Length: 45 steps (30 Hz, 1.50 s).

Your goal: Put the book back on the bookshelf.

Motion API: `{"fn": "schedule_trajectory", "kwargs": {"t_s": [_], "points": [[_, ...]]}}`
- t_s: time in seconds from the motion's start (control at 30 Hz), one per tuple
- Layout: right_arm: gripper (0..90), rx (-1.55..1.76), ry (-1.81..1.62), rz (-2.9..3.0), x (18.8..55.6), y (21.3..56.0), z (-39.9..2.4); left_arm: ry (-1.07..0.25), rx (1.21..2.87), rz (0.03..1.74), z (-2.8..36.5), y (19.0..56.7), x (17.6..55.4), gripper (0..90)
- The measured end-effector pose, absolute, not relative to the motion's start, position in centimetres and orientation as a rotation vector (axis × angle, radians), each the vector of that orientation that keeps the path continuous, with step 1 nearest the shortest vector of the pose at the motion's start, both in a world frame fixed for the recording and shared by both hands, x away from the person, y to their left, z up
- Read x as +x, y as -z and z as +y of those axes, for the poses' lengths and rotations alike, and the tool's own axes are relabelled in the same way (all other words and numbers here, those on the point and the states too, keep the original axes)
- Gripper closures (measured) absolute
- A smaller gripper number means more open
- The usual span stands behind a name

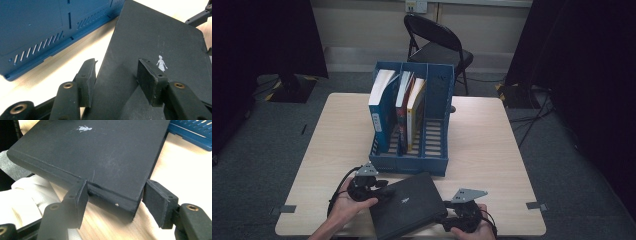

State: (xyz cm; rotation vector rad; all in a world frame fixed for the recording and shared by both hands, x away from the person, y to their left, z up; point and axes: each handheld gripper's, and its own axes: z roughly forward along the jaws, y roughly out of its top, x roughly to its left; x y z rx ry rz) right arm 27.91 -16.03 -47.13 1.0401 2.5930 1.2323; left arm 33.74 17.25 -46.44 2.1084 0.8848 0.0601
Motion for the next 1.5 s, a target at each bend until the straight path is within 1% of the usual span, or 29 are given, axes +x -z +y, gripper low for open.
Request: {"fn": "schedule_trajectory", "kwargs": {"t_s": [0.2,0.27,0.33,0.43,0.47,0.63,1.0,1.5], "points": [[42.6,1.055,-1.239,2.587,28.4,47.1,-16.4,-0.02,2.157,0.867,17.8,46.1,31.8,47.4],[44.0,1.082,-1.242,2.574,28.6,47.0,-16.6,-0.012,2.156,0.868,17.8,46.1,31.6,48.3],[44.0,1.093,-1.245,2.572,28.6,47.0,-16.6,-0.006,2.15,0.864,17.8,46.2,31.9,48.6],[44.0,1.087,-1.242,2.571,28.6,47.0,-16.6,0.007,2.102,0.885,17.6,46.4,32.8,55.8],[44.0,1.087,-1.243,2.57,28.6,47.0,-16.6,0.002,2.103,0.877,17.3,46.4,33.1,56.4],[44.1,1.085,-1.244,2.569,28.6,47.0,-16.7,-0.018,2.11,0.872,15.8,46.4,33.8,55.2],[44.4,1.065,-1.206,2.53,28.9,46.8,-16.2,0.019,2.123,0.882,17.2,46.3,32.4,55.1],[44.0,1.065,-1.219,2.537,30.0,46.8,-16.1,0.059,2.132,0.91,17.7,46.2,32.3,54.8]]}}
